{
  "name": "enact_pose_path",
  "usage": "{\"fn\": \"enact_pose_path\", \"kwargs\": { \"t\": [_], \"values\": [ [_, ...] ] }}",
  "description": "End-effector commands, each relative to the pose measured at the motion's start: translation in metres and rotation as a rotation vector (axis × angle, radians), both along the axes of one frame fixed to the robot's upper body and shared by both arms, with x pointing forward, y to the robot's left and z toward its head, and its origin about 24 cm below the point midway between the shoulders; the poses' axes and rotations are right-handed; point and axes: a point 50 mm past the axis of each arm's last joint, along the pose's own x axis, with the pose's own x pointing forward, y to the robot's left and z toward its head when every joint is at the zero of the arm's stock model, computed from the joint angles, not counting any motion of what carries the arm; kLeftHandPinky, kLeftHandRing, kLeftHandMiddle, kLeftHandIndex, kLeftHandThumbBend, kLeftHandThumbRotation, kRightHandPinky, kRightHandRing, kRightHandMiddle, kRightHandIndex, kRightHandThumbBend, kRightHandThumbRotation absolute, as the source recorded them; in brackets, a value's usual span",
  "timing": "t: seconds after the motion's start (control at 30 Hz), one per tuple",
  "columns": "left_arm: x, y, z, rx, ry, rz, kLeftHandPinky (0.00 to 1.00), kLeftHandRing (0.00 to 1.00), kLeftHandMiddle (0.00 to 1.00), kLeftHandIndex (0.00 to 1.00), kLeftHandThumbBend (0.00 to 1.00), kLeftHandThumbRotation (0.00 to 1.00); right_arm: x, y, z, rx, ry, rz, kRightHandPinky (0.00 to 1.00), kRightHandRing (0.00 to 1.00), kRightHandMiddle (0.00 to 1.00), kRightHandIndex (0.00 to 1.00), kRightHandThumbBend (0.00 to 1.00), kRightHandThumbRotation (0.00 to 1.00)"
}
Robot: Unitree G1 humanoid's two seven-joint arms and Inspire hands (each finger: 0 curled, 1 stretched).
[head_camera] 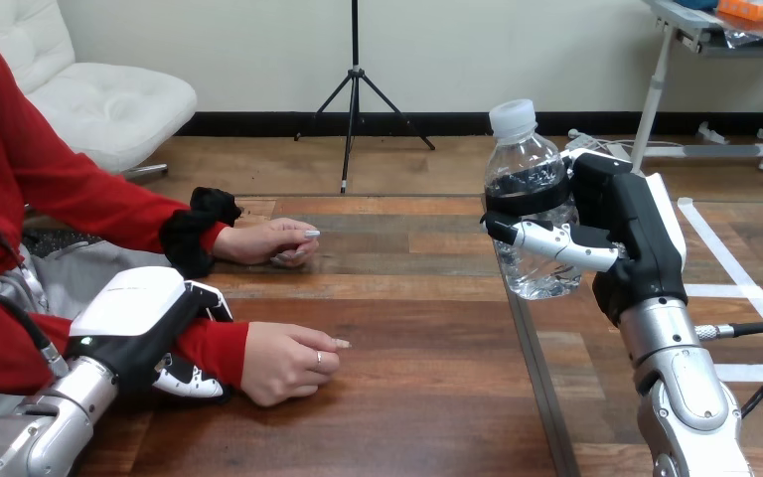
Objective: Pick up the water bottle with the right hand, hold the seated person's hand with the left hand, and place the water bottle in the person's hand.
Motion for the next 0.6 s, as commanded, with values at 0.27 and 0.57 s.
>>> {"fn": "enact_pose_path", "kwargs": {
  "t": [0.27, 0.57],
  "values": [
    [0.0119, -0.0295, 0.0078, -0.067, -0.045, -0.088, 0.4, 0.43, 0.48, 0.48, 0.75, 0.14, 0.0165, 0.0099, 0.0311, 0.062, -0.123, 0.032, 0.02, 0.06, 0.13, 0.18, 0.62, 0.0],
    [0.0114, -0.0308, 0.0097, -0.082, -0.057, -0.101, 0.38, 0.41, 0.46, 0.45, 0.76, 0.11, 0.0184, 0.0113, 0.0291, 0.068, -0.117, 0.032, 0.02, 0.06, 0.13, 0.18, 0.63, 0.0]
  ]
}}
